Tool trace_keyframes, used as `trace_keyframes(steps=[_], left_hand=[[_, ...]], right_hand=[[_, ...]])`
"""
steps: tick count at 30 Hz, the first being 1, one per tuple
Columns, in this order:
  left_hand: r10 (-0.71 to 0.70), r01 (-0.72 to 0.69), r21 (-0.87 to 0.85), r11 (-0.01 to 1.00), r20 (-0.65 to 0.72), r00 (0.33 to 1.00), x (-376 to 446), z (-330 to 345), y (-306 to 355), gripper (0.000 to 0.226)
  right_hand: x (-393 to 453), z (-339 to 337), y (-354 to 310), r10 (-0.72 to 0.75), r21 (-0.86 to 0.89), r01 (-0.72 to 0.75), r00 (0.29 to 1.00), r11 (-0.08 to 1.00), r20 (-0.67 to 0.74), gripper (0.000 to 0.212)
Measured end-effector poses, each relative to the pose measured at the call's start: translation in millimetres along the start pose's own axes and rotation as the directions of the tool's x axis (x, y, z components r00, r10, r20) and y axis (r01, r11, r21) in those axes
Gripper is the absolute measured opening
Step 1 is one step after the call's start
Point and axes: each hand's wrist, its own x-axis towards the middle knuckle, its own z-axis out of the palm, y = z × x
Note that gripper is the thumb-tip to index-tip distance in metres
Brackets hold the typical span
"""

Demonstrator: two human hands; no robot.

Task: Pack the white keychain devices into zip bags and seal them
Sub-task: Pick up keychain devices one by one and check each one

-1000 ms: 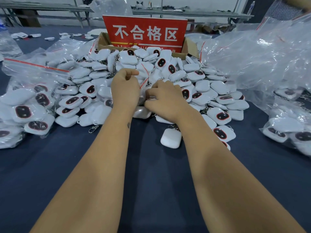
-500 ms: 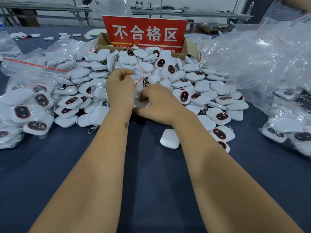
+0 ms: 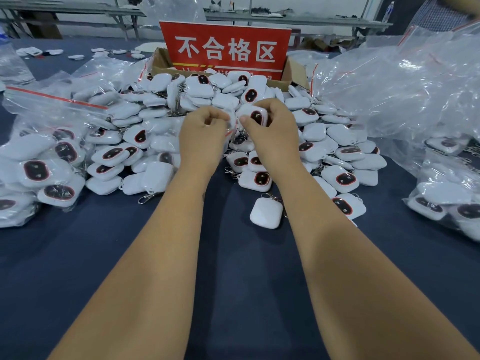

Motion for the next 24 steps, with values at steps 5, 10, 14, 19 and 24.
trace_keyframes(steps=[5, 10, 14, 19, 24], left_hand=[[0.108, -0.167, 0.355, 0.920, 0.182, 0.977, -4.2, 3.2, -4.8, 0.032], [0.077, -0.123, 0.409, 0.904, 0.127, 0.989, -5.4, 5.3, -4.8, 0.029], [0.134, -0.188, 0.425, 0.885, 0.156, 0.979, -9.6, 7.6, -2.6, 0.019], [0.058, -0.067, 0.164, 0.984, 0.055, 0.997, -11.7, 10.3, 0.5, 0.036], [-0.140, 0.140, -0.191, 0.971, 0.016, 0.990, -10.9, 12.3, 7.3, 0.032]], right_hand=[[1.5, -1.6, -1.7, 0.078, 0.101, -0.075, 0.997, 0.992, -0.024, 0.017], [1.5, 0.0, -3.9, 0.105, 0.243, -0.118, 0.992, 0.963, 0.064, 0.011], [0.5, 3.7, -1.1, 0.145, 0.220, -0.176, 0.978, 0.959, 0.149, 0.006], [2.2, 5.7, 3.6, 0.164, 0.161, -0.186, 0.976, 0.969, 0.141, 0.009], [0.0, 4.7, 2.6, 0.163, 0.206, -0.204, 0.966, 0.957, 0.200, 0.031]])
